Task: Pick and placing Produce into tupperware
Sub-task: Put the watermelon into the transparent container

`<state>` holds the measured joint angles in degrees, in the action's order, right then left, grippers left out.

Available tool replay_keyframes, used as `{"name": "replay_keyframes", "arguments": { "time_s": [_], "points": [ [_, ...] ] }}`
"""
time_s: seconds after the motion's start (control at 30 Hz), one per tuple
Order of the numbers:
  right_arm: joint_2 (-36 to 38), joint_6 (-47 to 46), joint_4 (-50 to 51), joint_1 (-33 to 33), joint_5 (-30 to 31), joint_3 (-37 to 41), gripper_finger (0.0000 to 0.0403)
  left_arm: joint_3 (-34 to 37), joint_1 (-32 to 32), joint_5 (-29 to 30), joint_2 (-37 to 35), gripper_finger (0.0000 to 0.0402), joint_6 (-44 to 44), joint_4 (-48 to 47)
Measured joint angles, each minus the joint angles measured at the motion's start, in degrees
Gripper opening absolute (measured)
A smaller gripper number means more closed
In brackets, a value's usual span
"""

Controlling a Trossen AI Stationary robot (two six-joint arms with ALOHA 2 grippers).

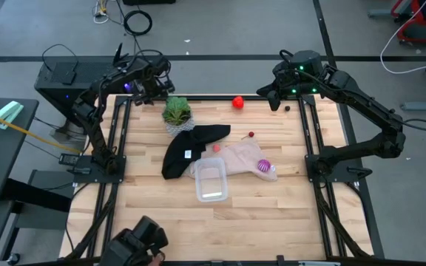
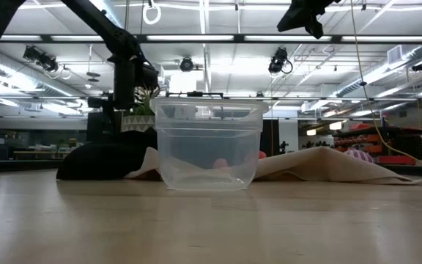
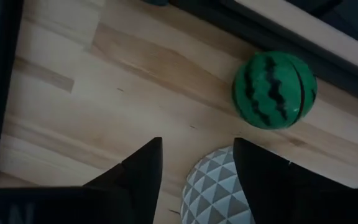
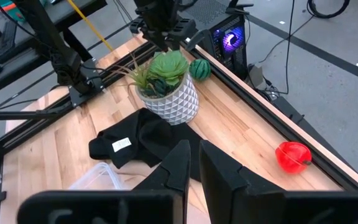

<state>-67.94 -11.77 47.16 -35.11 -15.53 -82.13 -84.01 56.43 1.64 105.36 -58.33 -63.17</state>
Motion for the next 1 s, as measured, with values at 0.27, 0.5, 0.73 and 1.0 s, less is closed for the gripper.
{"name": "replay_keyframes", "arguments": {
  "time_s": [0.27, 0.5, 0.73, 1.0],
  "points": [
    [0.0, -1.8, 0.0, 0.0, 0.0, 0.0, 0.0042, 0.0, 1.9, -6.4, 0.2, 0.0225, -2.4, 8.7],
    [0.0, -2.2, 0.0, 0.0, 0.0, 0.0, 0.0042, 0.0, 3.7, -6.3, 0.3, 0.0239, 1.9, 6.1],
    [0.0, -2.2, 0.0, 0.0, 0.0, 0.0, 0.0042, 0.0, 3.9, -5.8, 0.4, 0.0235, 4.1, 3.7],
    [0.0, -2.1, 0.0, 0.0, 0.0, 0.0, 0.0042, 0.1, 3.2, -8.2, 3.6, 0.0256, 3.9, 4.1]
  ]
}}
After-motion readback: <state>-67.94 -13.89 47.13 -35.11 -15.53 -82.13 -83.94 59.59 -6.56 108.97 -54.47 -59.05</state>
